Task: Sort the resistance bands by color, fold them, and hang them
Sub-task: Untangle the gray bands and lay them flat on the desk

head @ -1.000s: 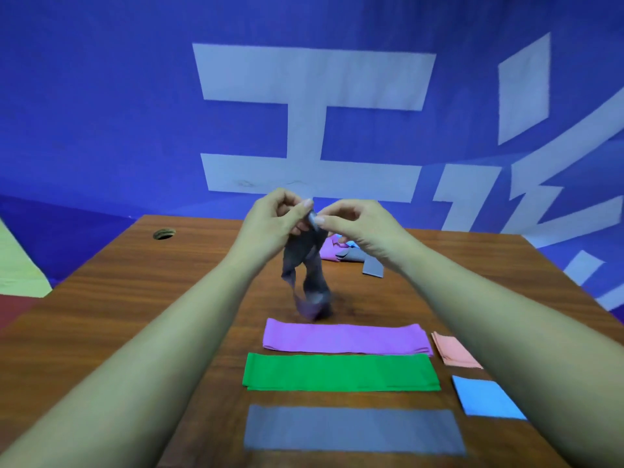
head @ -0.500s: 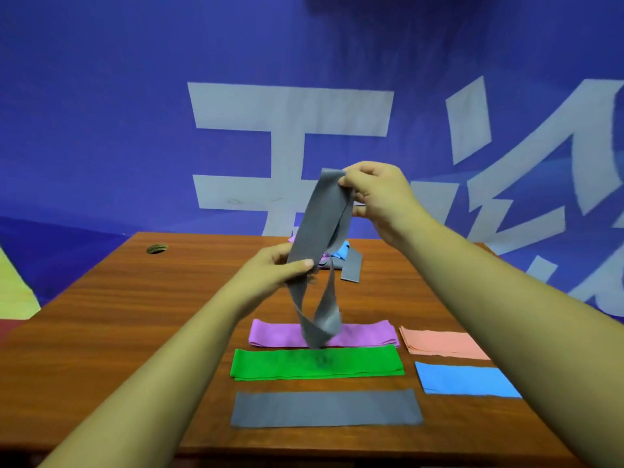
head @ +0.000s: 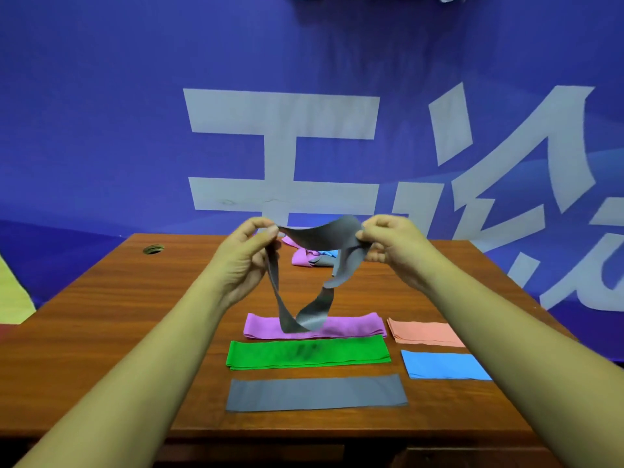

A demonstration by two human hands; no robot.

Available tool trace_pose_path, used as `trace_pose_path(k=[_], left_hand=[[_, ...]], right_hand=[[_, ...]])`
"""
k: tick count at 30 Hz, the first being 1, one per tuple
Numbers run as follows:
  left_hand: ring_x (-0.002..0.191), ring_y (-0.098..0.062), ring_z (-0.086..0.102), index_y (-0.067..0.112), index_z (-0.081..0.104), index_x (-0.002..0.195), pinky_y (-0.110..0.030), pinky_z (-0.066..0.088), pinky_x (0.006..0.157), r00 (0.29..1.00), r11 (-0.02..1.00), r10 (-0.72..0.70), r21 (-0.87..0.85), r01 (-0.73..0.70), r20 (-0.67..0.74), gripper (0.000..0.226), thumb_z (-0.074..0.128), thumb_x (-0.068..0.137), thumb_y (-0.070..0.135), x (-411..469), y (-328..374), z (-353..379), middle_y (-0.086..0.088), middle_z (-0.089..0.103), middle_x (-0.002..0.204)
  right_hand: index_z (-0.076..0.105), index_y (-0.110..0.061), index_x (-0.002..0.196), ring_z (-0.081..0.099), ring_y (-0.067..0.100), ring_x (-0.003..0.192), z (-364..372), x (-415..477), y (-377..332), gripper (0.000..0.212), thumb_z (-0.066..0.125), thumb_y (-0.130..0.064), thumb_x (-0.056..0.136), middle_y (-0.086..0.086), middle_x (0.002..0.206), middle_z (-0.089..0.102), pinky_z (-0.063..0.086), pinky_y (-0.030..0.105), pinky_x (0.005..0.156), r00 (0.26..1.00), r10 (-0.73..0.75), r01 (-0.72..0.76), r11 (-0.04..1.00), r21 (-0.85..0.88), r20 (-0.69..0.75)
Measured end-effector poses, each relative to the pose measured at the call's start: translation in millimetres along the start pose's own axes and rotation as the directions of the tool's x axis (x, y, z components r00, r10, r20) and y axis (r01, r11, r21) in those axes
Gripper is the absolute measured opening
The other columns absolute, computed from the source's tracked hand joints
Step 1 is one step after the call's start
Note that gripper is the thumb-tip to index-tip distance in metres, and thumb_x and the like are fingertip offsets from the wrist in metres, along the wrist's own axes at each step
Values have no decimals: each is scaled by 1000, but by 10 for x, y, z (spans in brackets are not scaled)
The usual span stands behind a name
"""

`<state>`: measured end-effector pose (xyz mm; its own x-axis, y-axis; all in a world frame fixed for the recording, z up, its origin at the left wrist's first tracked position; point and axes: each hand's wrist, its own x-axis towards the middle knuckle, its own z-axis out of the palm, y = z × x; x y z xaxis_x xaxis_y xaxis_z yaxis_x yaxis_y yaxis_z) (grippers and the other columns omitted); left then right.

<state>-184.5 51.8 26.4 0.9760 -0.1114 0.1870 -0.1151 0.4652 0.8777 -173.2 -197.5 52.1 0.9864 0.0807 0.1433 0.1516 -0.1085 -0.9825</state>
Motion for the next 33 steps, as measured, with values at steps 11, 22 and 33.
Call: trace_pose_path(k=[11,22,33], left_hand=[[76,-11,65,13,47,107,-20,51,70,976,946,72,296,-132,205,34,67,81,5,-20,400,308,1,71,83],[123,-25,60,12,41,99,-44,46,104,954,958,108,226,-175,280,29,64,81,9,-25,354,522,-15,64,127],[101,-25,70,1,68,112,-35,56,91,986,938,-1,342,-56,164,33,54,97,27,-56,229,537,-16,73,103]], right_hand=[[74,-20,96,66,14,97,76,-197,-161,18,64,-33,89,-1,100,73,51,38,88,986,-49,104,928,-358,159],[68,-11,95,64,16,81,453,-258,-337,19,68,-29,90,3,84,70,52,37,78,979,-57,50,998,42,194],[58,-4,91,62,19,77,343,-286,-419,11,68,-2,87,7,77,65,51,31,69,993,-115,110,979,169,18]])
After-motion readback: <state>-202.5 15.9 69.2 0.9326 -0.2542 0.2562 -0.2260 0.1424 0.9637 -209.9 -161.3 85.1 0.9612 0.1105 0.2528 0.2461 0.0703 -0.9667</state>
